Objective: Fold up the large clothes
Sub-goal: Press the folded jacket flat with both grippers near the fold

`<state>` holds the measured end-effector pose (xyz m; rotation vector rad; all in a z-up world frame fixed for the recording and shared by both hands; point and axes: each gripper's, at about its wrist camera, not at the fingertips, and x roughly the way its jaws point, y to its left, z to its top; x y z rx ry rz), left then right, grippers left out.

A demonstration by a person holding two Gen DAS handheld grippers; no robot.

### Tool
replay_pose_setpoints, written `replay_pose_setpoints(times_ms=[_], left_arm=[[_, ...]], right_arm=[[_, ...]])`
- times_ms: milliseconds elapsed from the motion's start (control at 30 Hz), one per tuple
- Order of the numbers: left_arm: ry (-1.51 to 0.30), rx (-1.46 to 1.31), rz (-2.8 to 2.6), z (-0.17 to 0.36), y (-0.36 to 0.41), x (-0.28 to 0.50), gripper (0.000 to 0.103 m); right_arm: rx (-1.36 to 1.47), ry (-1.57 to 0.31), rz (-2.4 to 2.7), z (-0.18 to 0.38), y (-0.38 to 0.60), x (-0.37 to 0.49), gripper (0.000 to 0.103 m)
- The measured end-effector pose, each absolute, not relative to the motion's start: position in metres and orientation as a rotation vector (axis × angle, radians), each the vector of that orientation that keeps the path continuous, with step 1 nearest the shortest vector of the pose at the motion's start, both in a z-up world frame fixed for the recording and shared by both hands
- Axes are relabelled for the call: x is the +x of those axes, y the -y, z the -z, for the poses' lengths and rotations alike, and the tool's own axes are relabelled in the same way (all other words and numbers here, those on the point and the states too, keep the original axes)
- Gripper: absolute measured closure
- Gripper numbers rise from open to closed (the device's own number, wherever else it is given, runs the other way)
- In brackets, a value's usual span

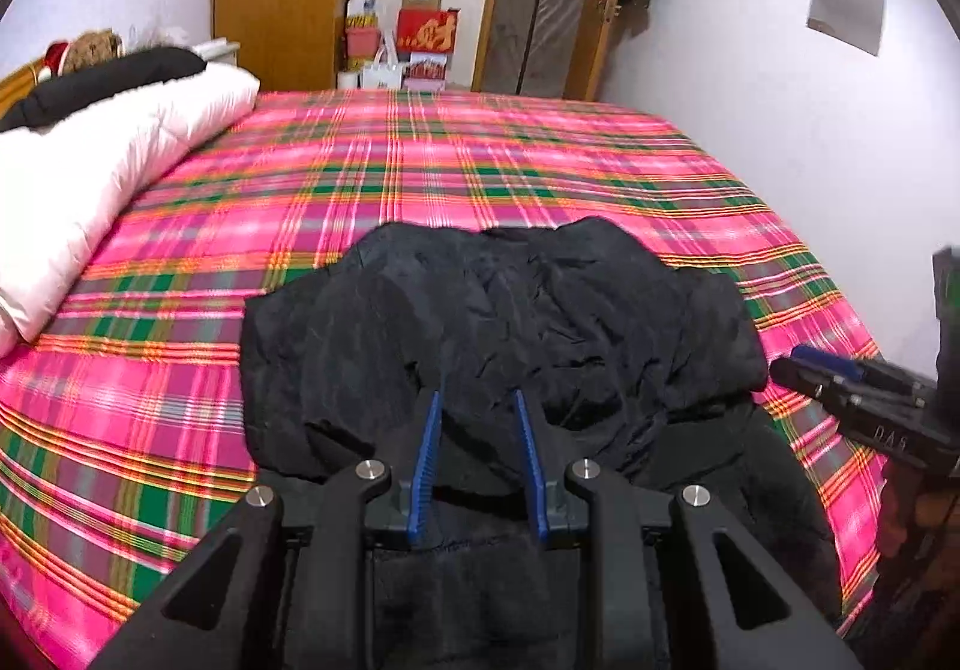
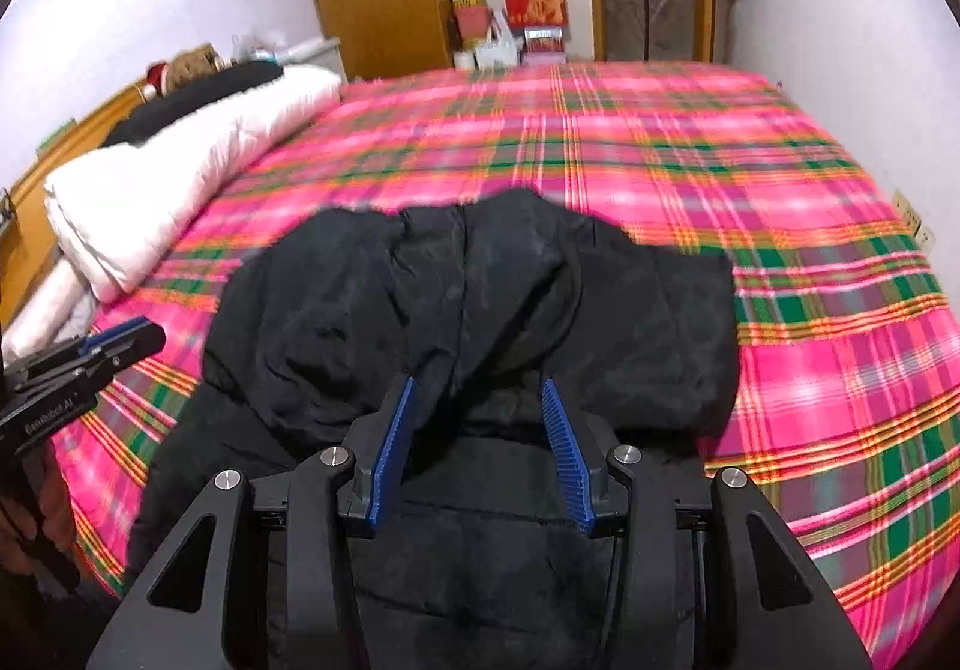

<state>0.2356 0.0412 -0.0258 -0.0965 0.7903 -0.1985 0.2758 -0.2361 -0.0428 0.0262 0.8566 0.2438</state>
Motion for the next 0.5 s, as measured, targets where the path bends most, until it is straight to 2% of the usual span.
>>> replay_pose_setpoints(times_ms=[200, 400, 500], left_arm=[[-0.781, -0.111, 0.204, 0.046, -0.03, 0.276, 0.077], [-0.891, -0.119, 0.185, 0.103, -0.027, 0.303, 0.076], [-0.934, -0.154, 0.187, 0.127, -0.032, 0.303, 0.069]], right_arm=[[0.01, -0.87, -0.255, 0.066, 0.229, 0.314, 0.058], [0.011, -0.967, -0.234, 0.114, 0.225, 0.347, 0.058], [0.031, -0.996, -0.25, 0.138, 0.229, 0.349, 0.059]])
